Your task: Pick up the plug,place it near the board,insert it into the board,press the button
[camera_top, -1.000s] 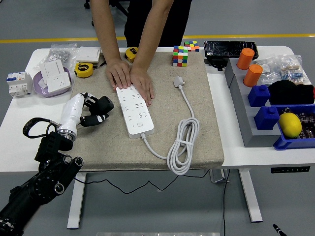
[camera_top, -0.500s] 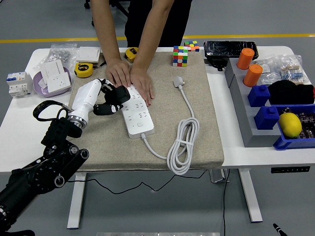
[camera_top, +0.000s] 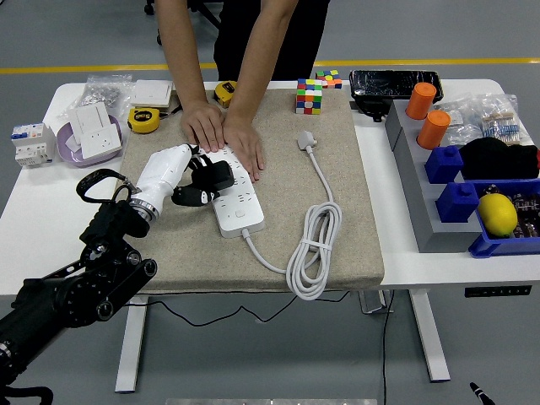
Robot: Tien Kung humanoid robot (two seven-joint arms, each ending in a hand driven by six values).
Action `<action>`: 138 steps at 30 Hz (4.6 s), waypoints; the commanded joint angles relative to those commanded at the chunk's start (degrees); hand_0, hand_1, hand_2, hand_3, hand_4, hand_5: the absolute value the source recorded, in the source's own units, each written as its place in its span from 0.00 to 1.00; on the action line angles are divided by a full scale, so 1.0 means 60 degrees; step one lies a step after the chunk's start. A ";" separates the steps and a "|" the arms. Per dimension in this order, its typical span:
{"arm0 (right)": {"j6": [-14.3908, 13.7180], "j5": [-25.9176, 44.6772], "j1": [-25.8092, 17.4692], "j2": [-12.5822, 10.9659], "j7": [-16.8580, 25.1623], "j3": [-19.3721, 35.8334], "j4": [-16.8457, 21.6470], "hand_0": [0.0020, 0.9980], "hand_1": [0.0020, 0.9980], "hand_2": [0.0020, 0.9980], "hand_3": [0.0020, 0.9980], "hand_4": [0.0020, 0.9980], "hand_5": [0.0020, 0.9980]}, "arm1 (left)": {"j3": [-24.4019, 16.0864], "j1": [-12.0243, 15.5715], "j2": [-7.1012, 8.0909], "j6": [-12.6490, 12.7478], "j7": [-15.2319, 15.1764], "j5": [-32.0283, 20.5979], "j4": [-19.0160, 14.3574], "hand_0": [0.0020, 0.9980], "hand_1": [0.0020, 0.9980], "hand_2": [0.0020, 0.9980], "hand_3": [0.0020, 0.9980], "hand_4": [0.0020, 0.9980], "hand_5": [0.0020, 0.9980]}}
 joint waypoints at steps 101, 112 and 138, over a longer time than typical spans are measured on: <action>-0.0066 0.0074 0.0036 -0.0061 0.0111 -0.0020 0.0000 0.81 0.74 0.73 0.76 1.00 1.00 | 0.0068 -0.0288 0.0009 -0.0561 0.0229 0.0465 0.0542 0.71 0.77 0.61 0.47 0.63 0.07; -0.0073 0.0085 0.0045 -0.0062 0.0113 0.0005 0.0000 0.81 0.74 0.73 0.76 1.00 1.00 | 0.0078 -0.0339 -0.0008 -0.0618 0.0245 0.0478 0.0592 0.71 0.78 0.63 0.48 0.67 0.08; -0.0086 0.0063 0.0046 -0.0064 0.0166 0.0030 0.0000 0.81 0.74 0.73 0.76 1.00 1.00 | 0.0078 -0.0376 0.0068 -0.0989 0.0264 0.0345 0.0627 0.76 0.84 0.77 0.55 0.78 0.13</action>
